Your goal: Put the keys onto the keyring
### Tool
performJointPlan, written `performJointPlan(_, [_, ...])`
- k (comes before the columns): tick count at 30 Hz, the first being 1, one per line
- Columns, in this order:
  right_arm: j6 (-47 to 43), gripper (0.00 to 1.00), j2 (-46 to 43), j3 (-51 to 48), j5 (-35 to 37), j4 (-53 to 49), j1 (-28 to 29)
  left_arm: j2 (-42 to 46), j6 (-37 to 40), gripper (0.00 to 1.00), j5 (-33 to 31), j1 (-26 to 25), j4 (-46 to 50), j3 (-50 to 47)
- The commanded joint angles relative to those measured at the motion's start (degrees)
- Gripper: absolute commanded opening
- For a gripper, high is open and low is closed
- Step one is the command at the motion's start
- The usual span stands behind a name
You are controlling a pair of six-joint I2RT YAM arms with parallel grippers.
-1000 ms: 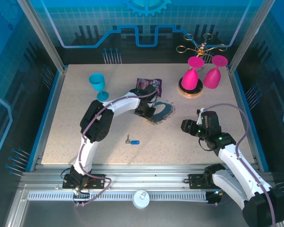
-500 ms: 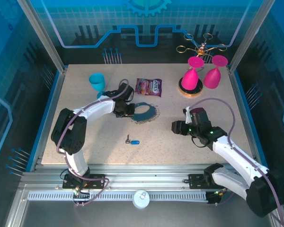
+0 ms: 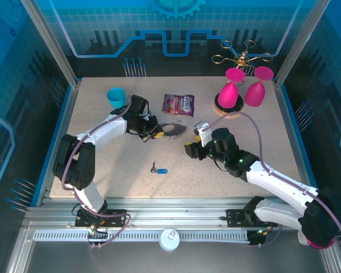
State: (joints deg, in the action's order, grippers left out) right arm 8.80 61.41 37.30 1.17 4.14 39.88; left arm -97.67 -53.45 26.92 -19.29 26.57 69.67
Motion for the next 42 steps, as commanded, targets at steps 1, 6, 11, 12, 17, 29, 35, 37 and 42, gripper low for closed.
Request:
performJointPlan(1, [-15.17,0.54,2.11,-3.77,1.29,17.35,1.70,3.69,-8.92,0.00,6.17,0.57,-3.45,0.29])
performJointPlan(6, [-30.86,0.52,7.10,-5.44,-2.03,27.40,2.02,5.53,-10.51,0.00,7.40,0.49,-1.01,3.16])
performJointPlan(11, [-37.09,0.47,12.97,-4.57,-5.47,33.30,2.05,6.93,-12.76,0.00,9.07,0.51,-1.21,3.52])
performJointPlan(12, [-37.43,0.44,14.16,-4.52,-6.00,34.96,2.04,7.13,-13.38,0.00,9.78,0.43,-1.78,3.27])
performJointPlan(17, [-37.15,0.35,19.01,-3.94,-4.36,42.12,2.13,8.09,-15.71,0.00,11.22,0.16,-3.49,2.40])
performJointPlan(29, [-36.83,0.31,24.81,-2.97,-0.45,51.20,2.04,8.55,-14.45,0.00,12.55,-0.49,-2.06,2.84])
performJointPlan(35, [-36.77,0.31,26.51,-1.94,-1.91,52.82,1.93,8.74,-14.16,0.00,12.58,-0.66,-1.61,2.77])
performJointPlan(37, [-36.81,0.30,27.00,-1.56,-2.21,53.16,1.92,8.90,-14.17,0.00,12.62,-0.75,-1.51,2.75])
performJointPlan(42, [-36.83,0.27,27.89,-0.75,-3.32,53.99,1.90,9.03,-14.09,0.00,12.64,-0.92,-1.21,2.75])
